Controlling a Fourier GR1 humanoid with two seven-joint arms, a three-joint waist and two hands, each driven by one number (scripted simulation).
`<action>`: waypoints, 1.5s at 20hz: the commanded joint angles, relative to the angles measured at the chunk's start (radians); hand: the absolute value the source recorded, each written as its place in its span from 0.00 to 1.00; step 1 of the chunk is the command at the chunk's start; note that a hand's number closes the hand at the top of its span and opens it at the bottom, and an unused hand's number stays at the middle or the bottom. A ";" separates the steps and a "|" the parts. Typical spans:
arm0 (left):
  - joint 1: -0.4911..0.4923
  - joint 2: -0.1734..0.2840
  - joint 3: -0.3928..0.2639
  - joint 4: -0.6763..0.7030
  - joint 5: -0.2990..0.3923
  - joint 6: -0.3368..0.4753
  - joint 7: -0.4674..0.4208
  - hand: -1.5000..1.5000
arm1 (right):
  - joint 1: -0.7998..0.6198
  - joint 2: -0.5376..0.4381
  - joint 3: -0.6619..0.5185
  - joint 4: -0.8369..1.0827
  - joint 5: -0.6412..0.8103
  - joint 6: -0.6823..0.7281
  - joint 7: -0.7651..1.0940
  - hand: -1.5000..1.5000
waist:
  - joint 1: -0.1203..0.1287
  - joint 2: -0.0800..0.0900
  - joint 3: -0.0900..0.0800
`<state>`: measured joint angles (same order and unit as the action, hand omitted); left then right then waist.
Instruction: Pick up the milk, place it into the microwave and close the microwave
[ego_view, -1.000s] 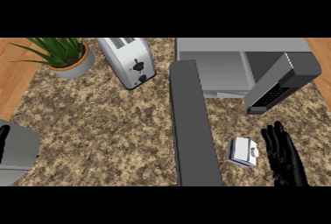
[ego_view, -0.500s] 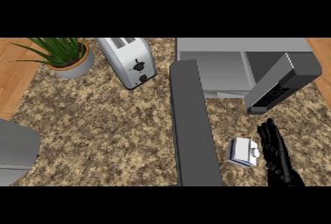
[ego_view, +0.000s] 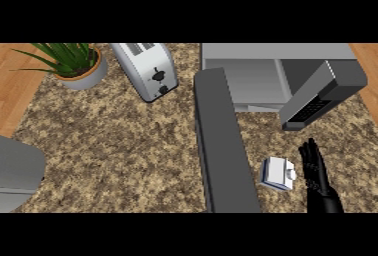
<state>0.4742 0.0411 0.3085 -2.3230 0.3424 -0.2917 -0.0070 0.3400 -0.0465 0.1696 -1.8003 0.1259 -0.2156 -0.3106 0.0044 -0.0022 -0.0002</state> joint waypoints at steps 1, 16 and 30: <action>-0.030 0.020 0.028 -0.081 0.046 0.035 0.105 0.00 | -0.065 -0.012 -0.090 0.148 -0.037 0.005 -0.065 0.00 | 0.000 0.002 0.001; 0.015 -0.041 0.034 0.001 0.004 -0.064 -0.021 0.00 | -0.137 -0.065 -0.212 0.535 -0.122 0.152 -0.370 0.00 | 0.000 0.002 0.000; 0.035 -0.040 0.074 -0.020 0.062 -0.092 0.019 0.00 | -0.443 -0.056 -0.322 1.110 -0.077 0.073 -0.634 0.00 | 0.006 0.003 0.001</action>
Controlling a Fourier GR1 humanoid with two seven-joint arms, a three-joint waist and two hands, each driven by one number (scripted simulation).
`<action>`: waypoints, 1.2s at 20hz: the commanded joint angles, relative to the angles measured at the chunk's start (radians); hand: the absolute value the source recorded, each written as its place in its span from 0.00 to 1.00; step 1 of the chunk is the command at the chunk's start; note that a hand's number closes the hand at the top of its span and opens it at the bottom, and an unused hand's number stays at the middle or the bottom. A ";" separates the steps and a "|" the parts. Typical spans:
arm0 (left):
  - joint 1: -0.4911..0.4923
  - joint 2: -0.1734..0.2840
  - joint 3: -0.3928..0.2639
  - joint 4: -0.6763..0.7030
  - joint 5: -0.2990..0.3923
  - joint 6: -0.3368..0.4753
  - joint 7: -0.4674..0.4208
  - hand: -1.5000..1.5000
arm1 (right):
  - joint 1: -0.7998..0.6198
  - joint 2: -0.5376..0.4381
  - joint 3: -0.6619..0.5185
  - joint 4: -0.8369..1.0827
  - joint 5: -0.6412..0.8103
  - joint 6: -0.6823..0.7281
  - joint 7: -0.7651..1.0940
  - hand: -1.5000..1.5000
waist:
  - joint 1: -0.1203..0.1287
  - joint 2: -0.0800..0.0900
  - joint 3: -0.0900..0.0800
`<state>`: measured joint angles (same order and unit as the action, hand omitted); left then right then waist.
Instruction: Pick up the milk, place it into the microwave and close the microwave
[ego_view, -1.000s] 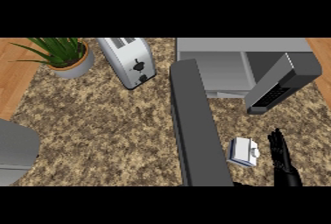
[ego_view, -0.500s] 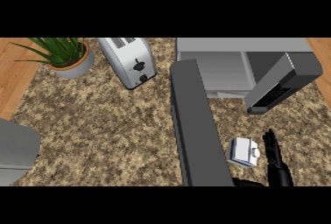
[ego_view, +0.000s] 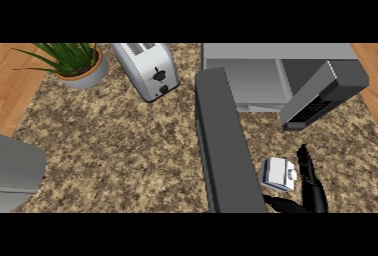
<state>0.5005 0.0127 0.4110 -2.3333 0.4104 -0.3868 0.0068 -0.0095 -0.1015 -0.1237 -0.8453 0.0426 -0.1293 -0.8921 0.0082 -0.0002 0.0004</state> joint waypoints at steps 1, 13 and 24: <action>-0.070 -0.010 0.005 0.027 -0.058 0.020 0.008 0.00 | -0.064 0.013 -0.020 0.198 0.020 -0.011 -0.147 0.00 | -0.002 0.001 0.000; -0.024 -0.002 0.014 -0.020 0.010 -0.006 0.048 0.00 | -0.259 -0.002 -0.043 0.306 0.039 -0.029 -0.232 1.00 | 0.001 0.002 0.001; 0.043 -0.012 0.048 -0.002 0.070 -0.085 -0.012 0.00 | -0.458 -0.135 -0.043 0.467 0.039 0.232 -0.259 1.00 | 0.033 0.007 0.003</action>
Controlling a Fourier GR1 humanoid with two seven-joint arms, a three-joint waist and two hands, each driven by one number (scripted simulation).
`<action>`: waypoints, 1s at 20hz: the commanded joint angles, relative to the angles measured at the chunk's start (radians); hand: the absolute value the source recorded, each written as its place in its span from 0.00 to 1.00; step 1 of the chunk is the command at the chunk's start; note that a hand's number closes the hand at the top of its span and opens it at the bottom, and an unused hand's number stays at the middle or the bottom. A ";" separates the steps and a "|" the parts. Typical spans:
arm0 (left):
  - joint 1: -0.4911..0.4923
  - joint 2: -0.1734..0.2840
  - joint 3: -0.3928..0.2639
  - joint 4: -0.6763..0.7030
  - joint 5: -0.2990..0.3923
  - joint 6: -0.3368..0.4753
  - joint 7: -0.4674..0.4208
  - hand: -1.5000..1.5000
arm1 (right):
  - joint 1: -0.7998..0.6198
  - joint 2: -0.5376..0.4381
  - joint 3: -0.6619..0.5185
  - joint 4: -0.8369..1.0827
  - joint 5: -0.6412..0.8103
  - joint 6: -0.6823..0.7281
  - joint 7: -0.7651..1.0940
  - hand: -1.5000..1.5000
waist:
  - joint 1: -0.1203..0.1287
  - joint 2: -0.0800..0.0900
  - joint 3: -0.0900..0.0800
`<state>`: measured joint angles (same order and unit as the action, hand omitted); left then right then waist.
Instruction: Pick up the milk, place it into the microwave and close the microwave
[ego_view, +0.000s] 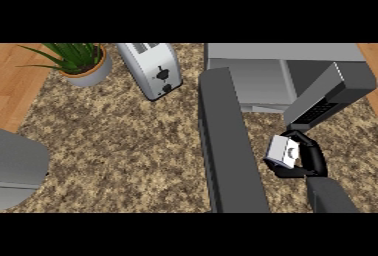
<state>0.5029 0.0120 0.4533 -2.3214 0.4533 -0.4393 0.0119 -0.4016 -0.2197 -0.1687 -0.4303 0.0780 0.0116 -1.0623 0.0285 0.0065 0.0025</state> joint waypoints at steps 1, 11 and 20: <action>0.004 0.001 0.013 -0.001 0.029 -0.013 0.002 0.00 | -0.072 -0.060 0.000 0.046 -0.014 0.192 -0.060 1.00 | 0.001 -0.001 0.000; 0.024 -0.003 0.065 0.043 0.024 -0.028 -0.020 0.00 | -0.017 0.076 0.103 -0.194 0.011 0.104 0.037 1.00 | -0.022 -0.009 -0.003; 0.026 0.002 0.083 0.032 0.057 -0.037 -0.012 0.00 | -0.110 0.150 0.120 -0.417 0.013 -0.045 0.365 1.00 | -0.023 -0.009 -0.003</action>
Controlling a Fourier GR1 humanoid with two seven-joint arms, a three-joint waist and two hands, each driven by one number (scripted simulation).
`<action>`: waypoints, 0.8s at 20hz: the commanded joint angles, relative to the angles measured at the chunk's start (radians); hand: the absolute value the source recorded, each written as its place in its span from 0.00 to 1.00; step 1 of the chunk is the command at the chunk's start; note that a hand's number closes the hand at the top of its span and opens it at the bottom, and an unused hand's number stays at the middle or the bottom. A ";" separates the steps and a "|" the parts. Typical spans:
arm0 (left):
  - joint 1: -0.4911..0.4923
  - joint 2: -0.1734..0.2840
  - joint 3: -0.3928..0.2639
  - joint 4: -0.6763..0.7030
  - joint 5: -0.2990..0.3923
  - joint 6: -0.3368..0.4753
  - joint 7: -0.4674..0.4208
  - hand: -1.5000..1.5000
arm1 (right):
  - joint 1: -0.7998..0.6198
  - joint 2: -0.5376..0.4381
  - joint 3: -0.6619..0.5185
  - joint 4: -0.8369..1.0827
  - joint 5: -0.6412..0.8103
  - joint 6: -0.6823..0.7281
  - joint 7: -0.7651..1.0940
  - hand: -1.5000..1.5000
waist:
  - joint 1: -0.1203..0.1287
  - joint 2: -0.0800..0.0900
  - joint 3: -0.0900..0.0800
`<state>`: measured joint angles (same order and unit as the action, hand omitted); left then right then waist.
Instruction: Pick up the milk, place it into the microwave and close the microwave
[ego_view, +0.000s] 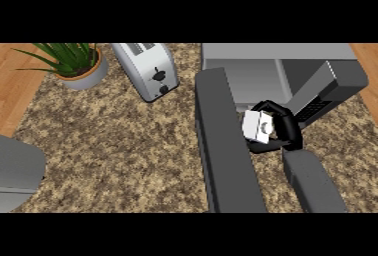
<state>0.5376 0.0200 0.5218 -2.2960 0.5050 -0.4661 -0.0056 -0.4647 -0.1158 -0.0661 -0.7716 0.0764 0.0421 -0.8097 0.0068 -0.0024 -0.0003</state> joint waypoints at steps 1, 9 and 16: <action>-0.064 0.002 0.001 0.056 -0.041 -0.018 -0.008 0.00 | -0.085 0.009 -0.005 -0.019 0.010 -0.045 0.078 1.00 | 0.000 0.002 0.000; -0.051 0.008 0.020 0.078 -0.007 -0.036 0.000 0.00 | -0.352 -0.010 0.002 0.197 0.147 -0.232 0.200 1.00 | 0.023 0.008 0.000; -0.092 0.000 -0.001 0.075 -0.031 -0.033 0.002 0.00 | -0.505 -0.015 -0.050 0.447 0.195 -0.383 0.150 1.00 | 0.056 0.024 0.002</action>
<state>0.4589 0.0336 0.5388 -2.2284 0.4906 -0.4883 0.0059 -0.8739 -0.1371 -0.0890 -0.4286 0.2512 -0.2416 -0.6735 0.0397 0.0126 0.0012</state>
